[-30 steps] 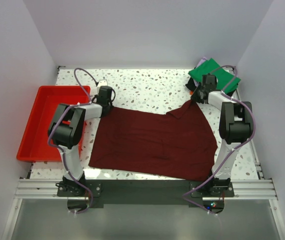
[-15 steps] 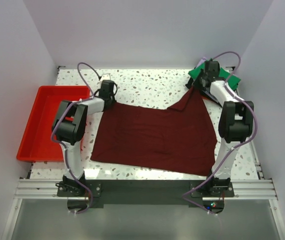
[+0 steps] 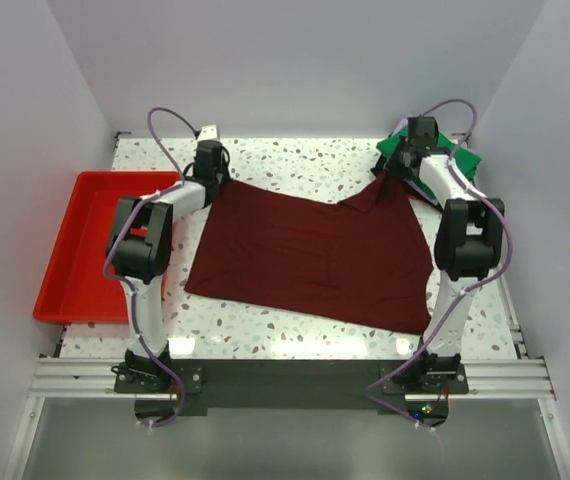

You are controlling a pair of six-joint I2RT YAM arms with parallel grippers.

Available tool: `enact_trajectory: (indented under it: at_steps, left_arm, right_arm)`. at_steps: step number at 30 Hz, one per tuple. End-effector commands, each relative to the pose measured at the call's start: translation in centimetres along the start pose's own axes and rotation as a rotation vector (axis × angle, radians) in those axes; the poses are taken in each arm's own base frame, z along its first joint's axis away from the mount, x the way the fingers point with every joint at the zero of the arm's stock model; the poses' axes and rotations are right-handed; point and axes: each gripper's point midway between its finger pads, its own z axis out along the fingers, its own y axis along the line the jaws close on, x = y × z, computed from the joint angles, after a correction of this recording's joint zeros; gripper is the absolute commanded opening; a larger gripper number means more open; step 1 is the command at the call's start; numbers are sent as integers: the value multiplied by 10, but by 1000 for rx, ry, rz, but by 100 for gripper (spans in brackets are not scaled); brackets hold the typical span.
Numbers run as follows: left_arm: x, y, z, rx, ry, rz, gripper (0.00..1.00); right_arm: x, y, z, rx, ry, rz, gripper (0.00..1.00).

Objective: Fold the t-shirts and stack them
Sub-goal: Fold the tshirt

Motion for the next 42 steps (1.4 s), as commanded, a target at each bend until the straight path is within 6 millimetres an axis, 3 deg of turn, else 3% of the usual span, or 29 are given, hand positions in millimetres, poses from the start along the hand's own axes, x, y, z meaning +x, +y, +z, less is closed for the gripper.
enact_trajectory:
  at_steps: [1, 8, 9, 10, 12, 13, 20, 29, 37, 42]
  left_arm:
    - [-19, -3, -17, 56, -77, -1, 0]
    - [0, 8, -30, 41, -60, -9, 0]
    - [2, 9, -32, 37, -58, -8, 0]
    - [5, 11, -36, 36, -55, -7, 0]
    - [4, 13, -42, 35, -62, -6, 0]
    - [9, 16, -44, 28, -58, -3, 0]
    - [18, 36, -65, -34, -58, -14, 0]
    - [33, 52, -85, -72, -45, -17, 0]
    - [39, 62, -103, -95, -44, -34, 0]
    - [43, 67, -113, -103, -49, -43, 0]
  right_arm:
    - [-4, 10, -52, -65, -28, -20, 0]
    - [45, 3, -112, -66, -8, -77, 0]
    - [60, -4, -115, -50, 16, -84, 0]
    - [59, -5, -128, -50, -7, -87, 0]
    - [79, -16, -135, -17, 14, -94, 0]
    - [78, -16, -148, -26, -11, -92, 0]
    - [117, -41, -189, 9, 2, -83, 0]
    - [151, -59, -222, 20, 34, -82, 0]
    - [162, -62, -253, -22, 25, -73, 0]
    - [168, -63, -262, -35, 34, -73, 0]
